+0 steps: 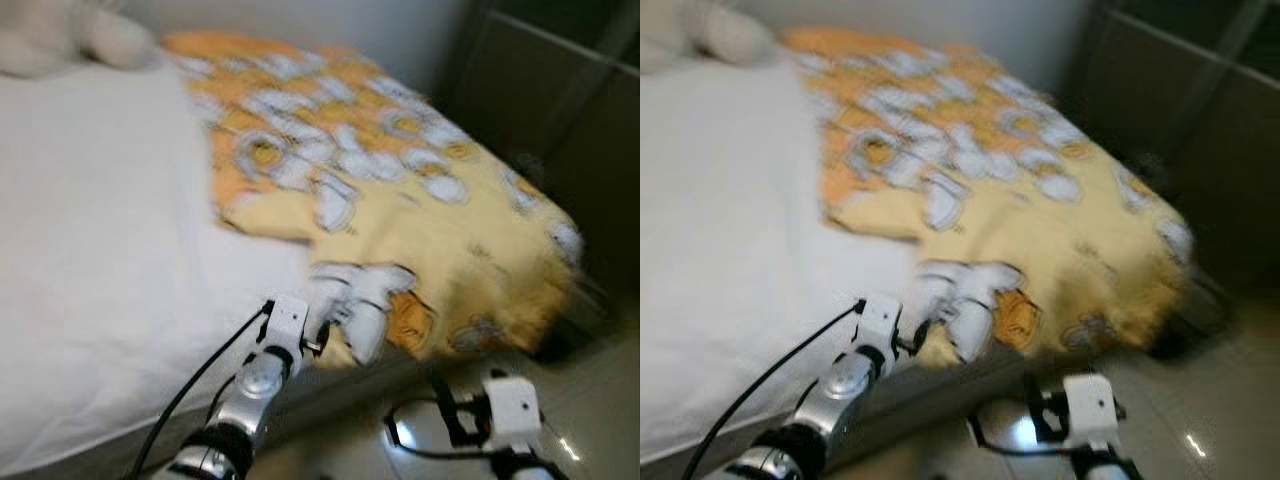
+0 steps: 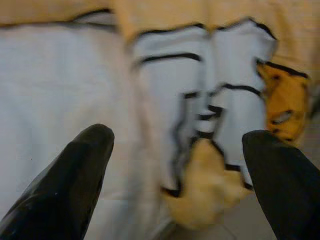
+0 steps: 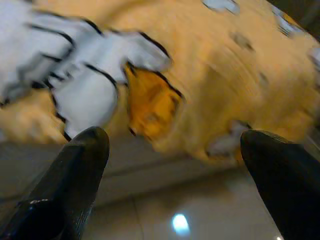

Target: Clean up the room

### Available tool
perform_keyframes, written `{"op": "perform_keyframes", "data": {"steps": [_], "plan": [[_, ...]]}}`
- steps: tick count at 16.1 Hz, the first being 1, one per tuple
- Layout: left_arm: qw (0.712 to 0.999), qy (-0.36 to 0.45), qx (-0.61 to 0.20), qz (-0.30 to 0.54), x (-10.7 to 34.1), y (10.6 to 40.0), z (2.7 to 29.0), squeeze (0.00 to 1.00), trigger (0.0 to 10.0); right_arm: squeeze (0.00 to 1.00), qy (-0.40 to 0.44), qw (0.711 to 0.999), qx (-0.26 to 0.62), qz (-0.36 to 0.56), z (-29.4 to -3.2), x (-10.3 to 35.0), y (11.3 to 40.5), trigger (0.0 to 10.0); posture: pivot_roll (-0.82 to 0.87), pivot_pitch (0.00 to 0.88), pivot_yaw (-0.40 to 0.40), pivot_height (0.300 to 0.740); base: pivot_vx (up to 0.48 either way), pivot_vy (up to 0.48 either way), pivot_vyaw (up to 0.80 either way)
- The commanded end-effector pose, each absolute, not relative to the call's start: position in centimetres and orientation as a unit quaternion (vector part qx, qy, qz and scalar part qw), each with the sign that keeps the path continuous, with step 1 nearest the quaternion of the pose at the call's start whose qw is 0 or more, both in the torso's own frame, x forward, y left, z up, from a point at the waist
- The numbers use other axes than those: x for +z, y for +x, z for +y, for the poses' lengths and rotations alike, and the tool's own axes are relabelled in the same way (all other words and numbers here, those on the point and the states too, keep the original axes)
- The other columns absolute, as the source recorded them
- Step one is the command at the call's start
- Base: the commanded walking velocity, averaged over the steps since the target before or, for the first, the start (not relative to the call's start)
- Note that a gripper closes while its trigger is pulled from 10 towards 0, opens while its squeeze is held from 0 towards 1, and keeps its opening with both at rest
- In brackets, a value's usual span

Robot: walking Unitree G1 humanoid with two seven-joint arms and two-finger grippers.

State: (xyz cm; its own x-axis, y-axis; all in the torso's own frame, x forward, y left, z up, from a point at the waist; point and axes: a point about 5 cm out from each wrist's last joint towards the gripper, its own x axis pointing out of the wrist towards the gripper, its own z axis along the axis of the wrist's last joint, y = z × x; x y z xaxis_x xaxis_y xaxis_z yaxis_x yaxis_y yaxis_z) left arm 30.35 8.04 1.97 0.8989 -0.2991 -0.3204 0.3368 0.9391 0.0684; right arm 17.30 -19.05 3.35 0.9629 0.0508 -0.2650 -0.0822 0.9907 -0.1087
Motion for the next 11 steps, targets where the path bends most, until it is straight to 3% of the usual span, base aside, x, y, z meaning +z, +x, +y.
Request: {"op": "perform_keyframes", "data": {"steps": [1,5,11], "plan": [[0.972,0.059,-0.165,0.154,1.8,30.1,7.1,0.0,10.0,0.0,-0.062,0.988,0.032,0.137,-19.5,3.6,16.9,10.0,-0.07,0.191,-0.126,0.74,0.0,0.0,-0.68],[0.977,0.119,-0.103,0.142,2.5,31.0,7.5,0.0,10.0,0.0,-0.084,0.985,0.051,0.142,-19.4,4.3,15.1,10.0,-0.11,0.28,-0.141,0.74,0.0,0.0,-0.69],[0.984,0.116,0.008,0.135,3.5,32.2,8.9,0.0,10.0,0.0,-0.094,0.983,0.047,0.151,-19.4,5.0,13.6,10.0,-0.17,0.329,-0.155,0.74,0.0,0.0,0.0]]}}
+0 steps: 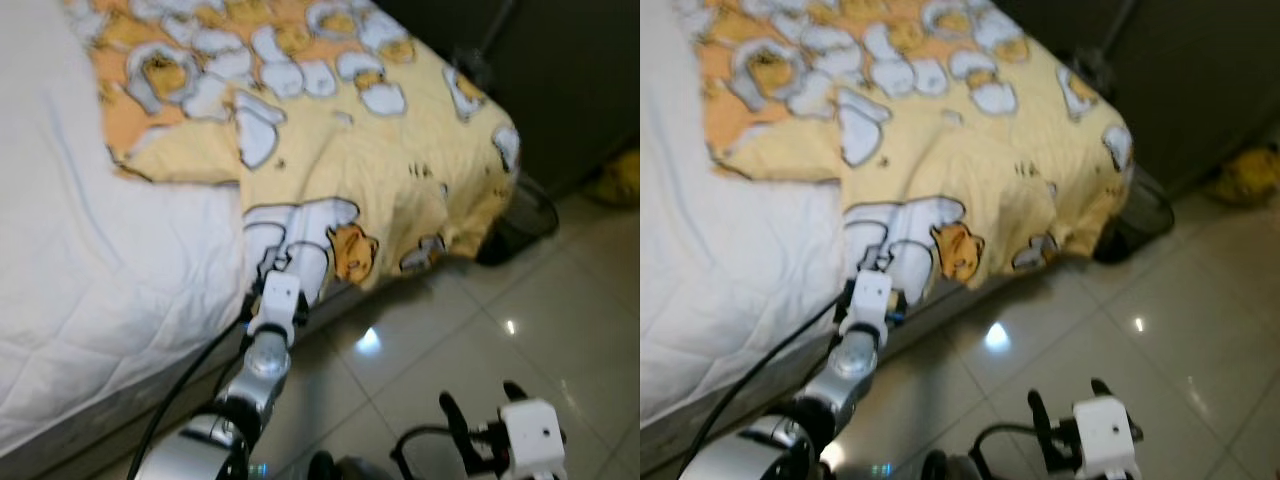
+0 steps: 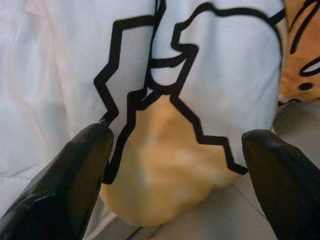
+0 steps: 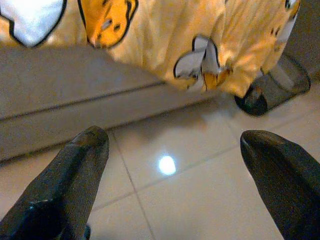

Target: Clean up the room

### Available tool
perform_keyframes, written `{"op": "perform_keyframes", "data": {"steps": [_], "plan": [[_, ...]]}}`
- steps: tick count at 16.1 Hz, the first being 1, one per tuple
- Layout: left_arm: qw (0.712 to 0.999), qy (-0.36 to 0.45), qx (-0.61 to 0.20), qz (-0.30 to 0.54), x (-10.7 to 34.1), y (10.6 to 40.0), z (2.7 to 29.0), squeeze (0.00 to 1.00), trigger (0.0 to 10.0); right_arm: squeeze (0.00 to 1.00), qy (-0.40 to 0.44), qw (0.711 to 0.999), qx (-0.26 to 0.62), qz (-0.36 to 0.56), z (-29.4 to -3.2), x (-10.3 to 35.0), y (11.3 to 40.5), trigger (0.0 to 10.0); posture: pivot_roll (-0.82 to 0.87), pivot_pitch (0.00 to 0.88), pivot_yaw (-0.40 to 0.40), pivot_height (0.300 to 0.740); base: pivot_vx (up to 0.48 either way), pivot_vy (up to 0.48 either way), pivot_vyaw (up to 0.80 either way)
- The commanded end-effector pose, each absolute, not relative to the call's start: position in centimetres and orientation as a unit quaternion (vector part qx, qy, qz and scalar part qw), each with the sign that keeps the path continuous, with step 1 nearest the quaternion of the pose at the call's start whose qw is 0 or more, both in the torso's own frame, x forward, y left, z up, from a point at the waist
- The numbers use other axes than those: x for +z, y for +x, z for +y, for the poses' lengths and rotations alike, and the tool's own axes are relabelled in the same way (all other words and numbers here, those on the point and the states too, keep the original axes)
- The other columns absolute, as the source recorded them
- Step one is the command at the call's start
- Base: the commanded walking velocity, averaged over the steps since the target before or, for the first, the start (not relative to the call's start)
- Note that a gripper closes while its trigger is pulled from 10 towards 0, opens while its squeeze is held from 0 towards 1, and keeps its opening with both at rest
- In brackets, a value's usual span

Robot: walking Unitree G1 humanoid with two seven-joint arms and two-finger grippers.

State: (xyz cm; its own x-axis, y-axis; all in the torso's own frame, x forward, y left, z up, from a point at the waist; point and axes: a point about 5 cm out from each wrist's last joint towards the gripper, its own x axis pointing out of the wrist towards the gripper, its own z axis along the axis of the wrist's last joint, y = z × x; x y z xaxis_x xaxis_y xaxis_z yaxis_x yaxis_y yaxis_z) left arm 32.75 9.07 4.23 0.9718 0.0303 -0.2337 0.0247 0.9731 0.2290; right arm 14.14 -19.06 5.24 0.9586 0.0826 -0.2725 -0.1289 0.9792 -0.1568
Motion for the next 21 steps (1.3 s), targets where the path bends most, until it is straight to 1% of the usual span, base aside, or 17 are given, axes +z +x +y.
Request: {"op": "perform_keyframes", "data": {"steps": [1,2,4,5,7,9,12,13,14,18,20,21], "plan": [[0.986,0.104,0.011,0.13,3.8,32.4,8.7,0.0,10.0,0.0,-0.096,0.982,0.047,0.154,-19.4,5.0,13.2,10.0,-0.17,0.336,-0.158,0.74,0.0,0.0,0.0],[0.986,0.101,0.01,0.129,4.0,32.5,8.4,0.0,10.0,0.0,-0.095,0.982,0.047,0.159,-19.3,5.0,12.8,10.0,-0.18,0.34,-0.16,0.74,0.0,0.0,0.0],[0.984,0.112,0.024,0.134,3.9,32.5,8.7,0.0,10.0,0.0,-0.096,0.981,0.05,0.164,-19.2,5.0,12.4,10.0,-0.18,0.343,-0.161,0.74,0.0,0.0,0.0],[0.979,0.126,0.078,0.14,4.0,32.8,10.2,0.0,10.0,0.0,-0.098,0.979,0.05,0.17,-19.2,5.1,12.0,10.0,-0.2,0.348,-0.164,0.74,0.0,0.0,0.0],[0.978,0.125,0.095,0.138,4.3,33.1,10.7,0.0,10.0,0.0,-0.1,0.979,0.048,0.173,-19.3,5.2,11.7,10.0,-0.2,0.35,-0.165,0.74,0.0,0.0,0.0],[0.98,0.101,0.089,0.144,4.5,33.3,10.4,0.0,10.0,0.0,-0.102,0.978,0.049,0.177,-19.3,5.2,11.4,10.0,-0.21,0.351,-0.162,0.74,0.0,0.0,0.0],[0.979,0.052,0.078,0.183,4.3,33.5,10.0,0.0,10.0,0.0,-0.102,0.977,0.049,0.183,-19.2,5.2,11.3,10.0,-0.22,0.357,-0.162,0.74,0.0,0.0,0.0],[0.978,0.036,0.07,0.193,4.3,33.5,9.8,0.0,3.2,0.0,-0.102,0.976,0.049,0.185,-19.2,5.2,11.2,10.0,-0.22,0.357,-0.164,0.74,0.0,0.0,0.0],[0.978,0.029,0.067,0.197,4.3,33.6,9.8,0.0,0.0,0.0,-0.102,0.976,0.049,0.187,-19.1,5.2,11.2,10.0,-0.23,0.356,-0.161,0.74,0.0,0.0,0.0],[0.976,0.019,0.059,0.209,4.5,34.0,10.1,0.0,0.0,0.0,-0.101,0.976,0.044,0.189,-18.9,5.1,11.3,10.0,-0.23,0.355,-0.148,0.74,0.0,0.0,0.0],[0.974,-0.016,0.057,0.217,4.6,34.2,10.1,0.0,0.0,0.0,-0.098,0.976,0.043,0.189,-18.5,4.9,11.7,10.0,-0.21,0.352,-0.135,0.74,0.0,0.0,0.0],[0.974,-0.02,0.057,0.218,4.6,34.2,10.1,0.0,0.0,0.0,-0.098,0.976,0.043,0.189,-18.5,4.9,11.8,10.0,-0.21,0.352,-0.135,0.74,0.0,0.0,0.0]]}}
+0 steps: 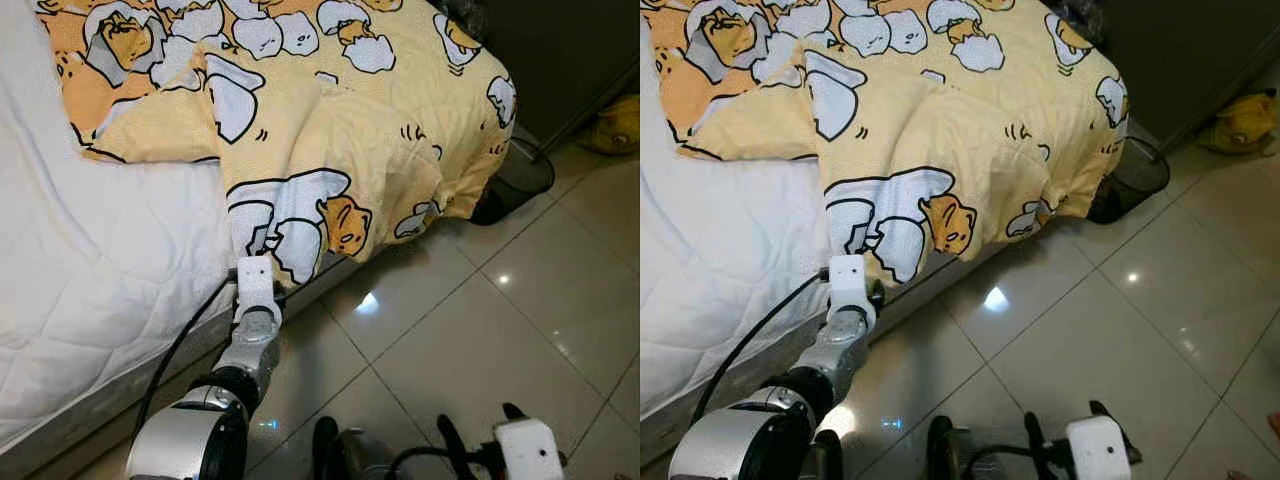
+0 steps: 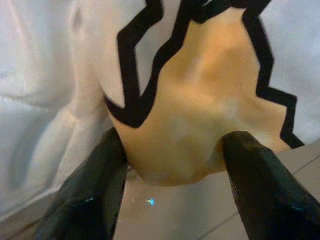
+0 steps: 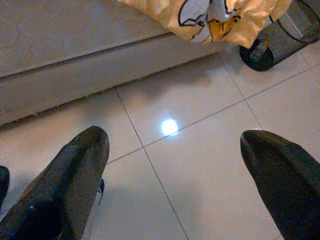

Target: Clean up the room

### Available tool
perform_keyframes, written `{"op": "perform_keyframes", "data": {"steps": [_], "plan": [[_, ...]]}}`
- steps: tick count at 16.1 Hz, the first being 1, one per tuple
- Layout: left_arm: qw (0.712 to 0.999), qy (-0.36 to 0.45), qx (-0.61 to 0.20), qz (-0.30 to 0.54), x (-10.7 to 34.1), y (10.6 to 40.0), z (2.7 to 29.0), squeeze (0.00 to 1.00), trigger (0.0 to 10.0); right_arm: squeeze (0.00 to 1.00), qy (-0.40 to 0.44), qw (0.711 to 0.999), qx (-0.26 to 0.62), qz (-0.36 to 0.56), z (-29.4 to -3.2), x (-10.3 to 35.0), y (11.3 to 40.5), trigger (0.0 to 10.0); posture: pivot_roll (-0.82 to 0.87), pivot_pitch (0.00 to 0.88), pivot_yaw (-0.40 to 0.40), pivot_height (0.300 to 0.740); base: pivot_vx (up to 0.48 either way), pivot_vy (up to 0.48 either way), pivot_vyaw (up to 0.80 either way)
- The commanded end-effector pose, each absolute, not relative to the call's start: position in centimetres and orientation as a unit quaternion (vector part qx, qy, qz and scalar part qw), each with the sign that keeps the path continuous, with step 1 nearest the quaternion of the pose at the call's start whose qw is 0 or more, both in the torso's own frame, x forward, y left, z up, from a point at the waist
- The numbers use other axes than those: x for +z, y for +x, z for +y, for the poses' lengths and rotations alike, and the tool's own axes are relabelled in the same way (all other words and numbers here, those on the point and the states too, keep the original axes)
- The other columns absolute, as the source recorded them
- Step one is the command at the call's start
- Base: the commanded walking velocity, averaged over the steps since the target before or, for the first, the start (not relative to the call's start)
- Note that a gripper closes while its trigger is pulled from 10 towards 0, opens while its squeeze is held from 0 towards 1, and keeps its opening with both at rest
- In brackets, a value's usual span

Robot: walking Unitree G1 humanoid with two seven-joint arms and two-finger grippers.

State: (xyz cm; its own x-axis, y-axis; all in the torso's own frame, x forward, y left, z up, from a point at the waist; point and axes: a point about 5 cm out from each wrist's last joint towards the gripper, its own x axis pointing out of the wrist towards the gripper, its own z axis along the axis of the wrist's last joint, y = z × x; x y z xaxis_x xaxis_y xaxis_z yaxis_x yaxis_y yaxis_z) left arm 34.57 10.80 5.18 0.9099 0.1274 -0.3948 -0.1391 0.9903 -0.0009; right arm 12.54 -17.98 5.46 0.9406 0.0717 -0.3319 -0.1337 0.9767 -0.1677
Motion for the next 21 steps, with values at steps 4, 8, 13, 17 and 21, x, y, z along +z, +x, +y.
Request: {"op": "perform_keyframes", "data": {"steps": [4,8,13,17,21], "plan": [[0.971,-0.046,0.045,0.231,4.4,34.1,10.0,0.0,0.0,0.0,-0.096,0.976,0.042,0.19,-18.2,4.6,12.2,10.0,-0.21,0.348,-0.126,0.74,0.0,0.0,0.0],[0.973,-0.051,0.027,0.222,4.8,34.3,9.1,0.0,0.0,0.0,-0.103,0.974,0.05,0.194,-18.5,4.5,12.1,10.0,-0.21,0.352,-0.103,0.74,0.0,0.0,0.0],[0.975,-0.03,0.002,0.22,4.8,34.3,9.0,0.0,0.0,0.0,-0.102,0.974,0.043,0.197,-18.4,4.5,11.9,10.0,-0.22,0.375,-0.09,0.74,0.0,0.0,0.0],[0.976,0.026,-0.054,0.208,5.0,34.4,8.7,0.0,0.0,0.0,-0.101,0.974,0.039,0.197,-18.5,4.5,12.6,10.0,-0.21,0.371,-0.087,0.74,0.0,0.0,0.0],[0.96,0.152,-0.129,0.196,3.3,33.0,9.2,0.0,0.0,0.0,-0.094,0.975,0.049,0.196,-17.8,3.8,13.6,10.0,-0.16,0.321,-0.066,0.74,0.0,0.0,0.0]]}}
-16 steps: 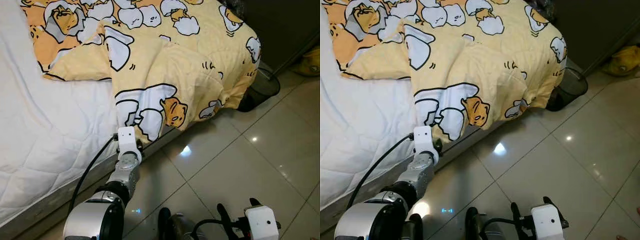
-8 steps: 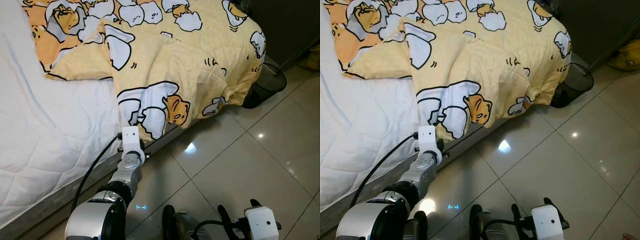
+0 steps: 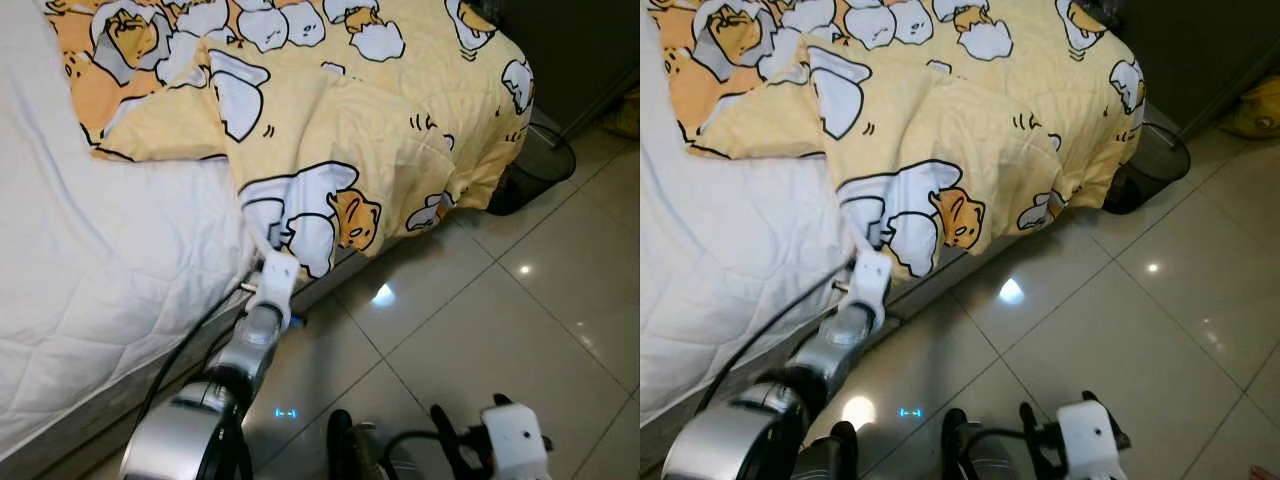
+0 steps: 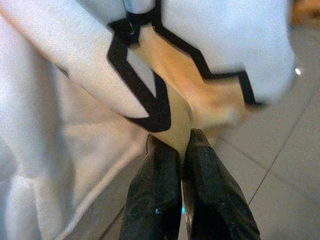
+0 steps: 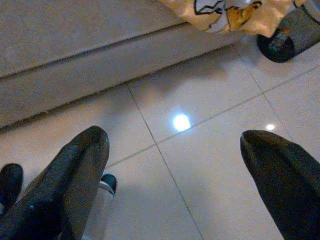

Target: Clean up the room

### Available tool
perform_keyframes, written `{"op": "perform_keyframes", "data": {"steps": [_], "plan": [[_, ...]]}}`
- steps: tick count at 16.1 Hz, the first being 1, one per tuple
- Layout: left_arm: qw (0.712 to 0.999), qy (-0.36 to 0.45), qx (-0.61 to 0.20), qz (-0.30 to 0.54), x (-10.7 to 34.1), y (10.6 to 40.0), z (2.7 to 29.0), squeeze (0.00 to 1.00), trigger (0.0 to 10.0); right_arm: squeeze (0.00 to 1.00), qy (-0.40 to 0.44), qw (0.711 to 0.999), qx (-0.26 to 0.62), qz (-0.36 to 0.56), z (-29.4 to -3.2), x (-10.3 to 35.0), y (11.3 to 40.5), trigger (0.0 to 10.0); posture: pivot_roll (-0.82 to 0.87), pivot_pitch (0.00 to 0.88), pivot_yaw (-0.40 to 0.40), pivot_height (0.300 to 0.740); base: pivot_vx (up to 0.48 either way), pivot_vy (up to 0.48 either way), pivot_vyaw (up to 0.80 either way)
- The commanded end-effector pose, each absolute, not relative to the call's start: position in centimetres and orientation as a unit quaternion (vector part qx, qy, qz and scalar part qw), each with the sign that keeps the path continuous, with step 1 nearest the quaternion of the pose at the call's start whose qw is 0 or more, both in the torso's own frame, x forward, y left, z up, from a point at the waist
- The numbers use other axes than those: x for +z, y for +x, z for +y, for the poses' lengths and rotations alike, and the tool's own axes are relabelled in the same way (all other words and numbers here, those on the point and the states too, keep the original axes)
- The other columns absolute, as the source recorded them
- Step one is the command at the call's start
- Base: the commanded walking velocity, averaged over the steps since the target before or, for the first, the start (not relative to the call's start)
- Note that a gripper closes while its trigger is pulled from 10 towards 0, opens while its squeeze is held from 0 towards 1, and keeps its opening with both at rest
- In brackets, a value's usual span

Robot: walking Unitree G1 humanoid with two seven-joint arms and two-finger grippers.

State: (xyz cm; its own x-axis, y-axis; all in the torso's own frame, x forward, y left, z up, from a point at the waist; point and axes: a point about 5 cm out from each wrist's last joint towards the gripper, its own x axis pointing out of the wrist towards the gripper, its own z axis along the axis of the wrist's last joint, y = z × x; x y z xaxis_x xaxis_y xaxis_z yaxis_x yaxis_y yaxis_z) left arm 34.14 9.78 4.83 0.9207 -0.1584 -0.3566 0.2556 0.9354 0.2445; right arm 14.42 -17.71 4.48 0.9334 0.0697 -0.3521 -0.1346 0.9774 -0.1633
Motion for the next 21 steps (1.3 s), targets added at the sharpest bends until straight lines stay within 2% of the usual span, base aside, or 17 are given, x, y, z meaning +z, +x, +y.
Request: {"op": "perform_keyframes", "data": {"steps": [1,3,6,7,8,12,16,17,21], "plan": [[0.956,0.159,-0.145,0.199,2.9,32.5,9.1,0.0,0.0,0.0,-0.092,0.975,0.051,0.195,-17.7,3.7,13.9,10.0,-0.15,0.305,-0.06,0.74,0.0,0.0,0.0],[0.927,0.191,-0.245,0.211,0.5,29.9,8.6,0.0,0.0,0.0,-0.085,0.975,0.059,0.195,-17.1,3.1,14.8,10.0,-0.1,0.26,-0.031,0.74,0.0,0.0,0.0],[0.906,0.234,-0.277,0.22,-1.6,27.5,10.0,0.0,0.0,0.0,-0.08,0.976,0.064,0.193,-16.7,2.5,15.8,10.0,-0.08,0.221,-0.009,0.74,0.0,0.0,0.0],[0.904,0.238,-0.284,0.215,-2.0,26.9,10.5,0.0,4.6,0.0,-0.079,0.976,0.066,0.191,-16.5,2.3,16.1,10.0,-0.07,0.198,-0.001,0.74,0.0,0.0,0.0],[0.908,0.219,-0.291,0.209,-2.0,26.6,10.5,0.0,10.0,0.0,-0.077,0.977,0.065,0.189,-16.4,2.1,16.5,10.0,-0.06,0.18,0.002,0.74,0.0,0.0,0.0],[0.906,0.21,-0.322,0.177,-1.5,26.5,9.8,0.0,10.0,0.0,-0.075,0.978,0.07,0.181,-16.4,1.7,17.9,10.0,-0.03,0.143,0.008,0.74,0.0,0.0,0.0],[0.919,0.17,-0.31,0.175,-1.1,26.9,10.0,0.0,10.0,0.0,-0.075,0.978,0.074,0.178,-16.2,1.6,18.5,10.0,-0.03,0.135,0.003,0.74,0.0,0.0,0.0],[0.915,0.192,-0.312,0.171,-1.2,26.7,10.1,0.0,10.0,0.0,-0.076,0.978,0.075,0.178,-16.3,1.5,18.6,10.0,-0.02,0.133,0.0,0.74,-0.401,0.0,0.0],[0.912,0.16,-0.327,0.189,-2.2,25.3,9.0,0.0,10.0,0.0,-0.086,0.976,0.086,0.179,-16.6,1.3,18.8,10.0,-0.02,0.129,-0.013,0.74,-0.456,0.0,0.0]]}}
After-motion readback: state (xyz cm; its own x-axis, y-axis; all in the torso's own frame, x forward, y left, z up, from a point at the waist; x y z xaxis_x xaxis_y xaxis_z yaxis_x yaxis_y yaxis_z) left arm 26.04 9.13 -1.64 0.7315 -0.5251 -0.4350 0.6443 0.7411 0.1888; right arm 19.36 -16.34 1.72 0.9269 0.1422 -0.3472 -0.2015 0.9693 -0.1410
